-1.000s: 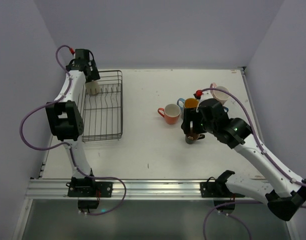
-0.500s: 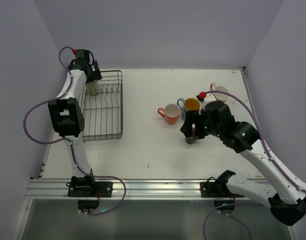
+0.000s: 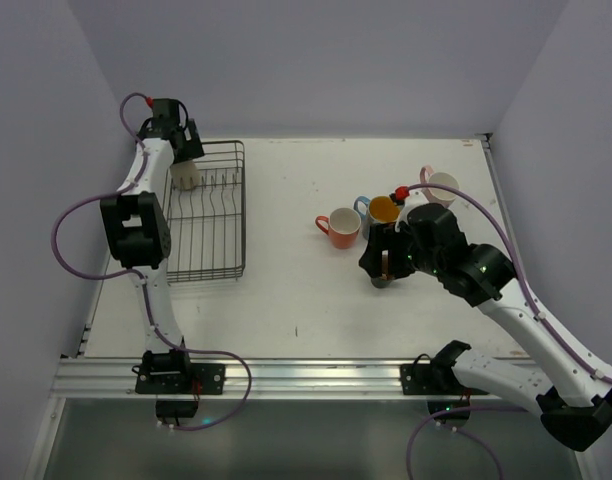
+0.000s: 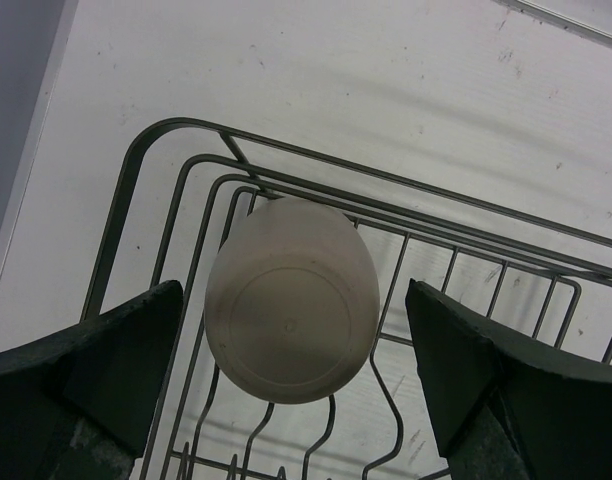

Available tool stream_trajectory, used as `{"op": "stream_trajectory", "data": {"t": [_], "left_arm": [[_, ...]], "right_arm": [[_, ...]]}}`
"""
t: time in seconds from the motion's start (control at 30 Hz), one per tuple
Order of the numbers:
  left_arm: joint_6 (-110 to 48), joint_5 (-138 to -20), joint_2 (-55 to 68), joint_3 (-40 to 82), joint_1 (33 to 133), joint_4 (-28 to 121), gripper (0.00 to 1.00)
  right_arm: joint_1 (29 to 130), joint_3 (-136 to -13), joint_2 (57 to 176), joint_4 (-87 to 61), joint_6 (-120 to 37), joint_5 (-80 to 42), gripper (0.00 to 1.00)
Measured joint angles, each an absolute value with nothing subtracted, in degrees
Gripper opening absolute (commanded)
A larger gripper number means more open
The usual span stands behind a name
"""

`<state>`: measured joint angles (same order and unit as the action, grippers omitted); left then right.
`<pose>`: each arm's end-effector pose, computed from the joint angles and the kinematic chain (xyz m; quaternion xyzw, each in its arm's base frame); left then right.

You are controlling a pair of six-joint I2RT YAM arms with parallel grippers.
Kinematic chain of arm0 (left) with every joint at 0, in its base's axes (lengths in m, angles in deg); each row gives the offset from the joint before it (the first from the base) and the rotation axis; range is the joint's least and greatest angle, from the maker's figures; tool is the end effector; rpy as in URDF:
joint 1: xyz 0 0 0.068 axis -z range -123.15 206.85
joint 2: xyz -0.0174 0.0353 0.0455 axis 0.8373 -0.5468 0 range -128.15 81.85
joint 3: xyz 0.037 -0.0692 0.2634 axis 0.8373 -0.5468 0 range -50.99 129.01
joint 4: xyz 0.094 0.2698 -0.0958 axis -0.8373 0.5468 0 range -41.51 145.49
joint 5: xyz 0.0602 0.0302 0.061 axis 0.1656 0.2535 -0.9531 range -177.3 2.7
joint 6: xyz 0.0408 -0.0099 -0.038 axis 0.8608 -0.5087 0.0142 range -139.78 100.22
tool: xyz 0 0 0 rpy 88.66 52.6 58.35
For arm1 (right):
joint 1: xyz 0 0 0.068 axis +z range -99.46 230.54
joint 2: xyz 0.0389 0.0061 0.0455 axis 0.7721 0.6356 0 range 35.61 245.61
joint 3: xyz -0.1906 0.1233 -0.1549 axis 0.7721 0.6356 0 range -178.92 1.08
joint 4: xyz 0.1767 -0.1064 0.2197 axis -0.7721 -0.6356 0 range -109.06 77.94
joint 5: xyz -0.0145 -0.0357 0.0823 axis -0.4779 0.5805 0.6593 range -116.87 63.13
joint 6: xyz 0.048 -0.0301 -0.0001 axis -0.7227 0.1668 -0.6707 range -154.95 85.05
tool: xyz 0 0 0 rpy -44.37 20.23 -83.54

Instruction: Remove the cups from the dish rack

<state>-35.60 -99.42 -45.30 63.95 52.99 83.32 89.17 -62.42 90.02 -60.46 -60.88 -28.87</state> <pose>0.5491 0.0454 0.2411 -0.1962 0.9052 0.0597 0.3723 0.1783 0.1408 0.3625 -0.0925 0.8989 0.2152 0.3703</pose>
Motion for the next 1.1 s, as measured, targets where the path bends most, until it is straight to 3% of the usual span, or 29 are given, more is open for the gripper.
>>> {"op": "stream_trajectory", "data": {"t": [0.13, 0.17, 0.23, 0.27, 0.33, 0.37, 0.5, 0.53, 0.57, 0.63, 1.1], "left_arm": [[-35.5, -99.1, -45.7, 64.1, 52.9, 83.3, 0.76], [-35.3, -98.9, -45.8, 64.1, 52.9, 83.3, 0.66], [-35.4, -98.6, -45.8, 64.1, 52.8, 83.3, 0.56], [-35.2, -98.4, -45.8, 64.1, 52.7, 83.2, 0.46], [-35.3, -98.1, -45.8, 64.1, 52.7, 83.2, 0.42], [-35.2, -98.0, -45.8, 64.0, 52.7, 83.0, 0.34], [-35.2, -97.8, -45.7, 63.9, 52.7, 82.8, 0.13], [-35.2, -97.7, -45.6, 63.9, 52.6, 82.8, 0.05], [-35.2, -97.5, -45.6, 63.9, 52.6, 82.7, 0.01], [-35.3, -96.8, -45.4, 63.9, 52.4, 82.7, 0.00], [-36.4, -92.2, -37.3, 63.5, 52.3, 83.4, 0.00]], "right_arm": [[89.2, -62.2, 90.3, -60.0, -60.9, -28.8, 0.70], [89.2, -62.2, 90.5, -59.9, -60.9, -28.8, 0.69], [89.2, -62.2, 91.2, -59.4, -61.0, -28.8, 0.68], [89.2, -62.1, 91.4, -59.2, -61.1, -28.8, 0.67], [89.2, -61.9, 91.7, -58.3, -61.1, -28.7, 0.63], [89.2, -61.9, 91.9, -58.1, -61.2, -28.7, 0.60], [89.2, -61.9, 93.8, -56.7, -61.2, -28.7, 0.36], [89.1, -61.9, 94.7, -56.4, -61.2, -28.7, 0.22], [89.2, -61.9, 95.4, -56.1, -61.2, -28.7, 0.15], [89.1, -61.9, 97.5, -55.1, -61.0, -28.6, 0.00], [89.1, -69.2, 110.7, -50.6, -60.4, -27.3, 0.00]]}}
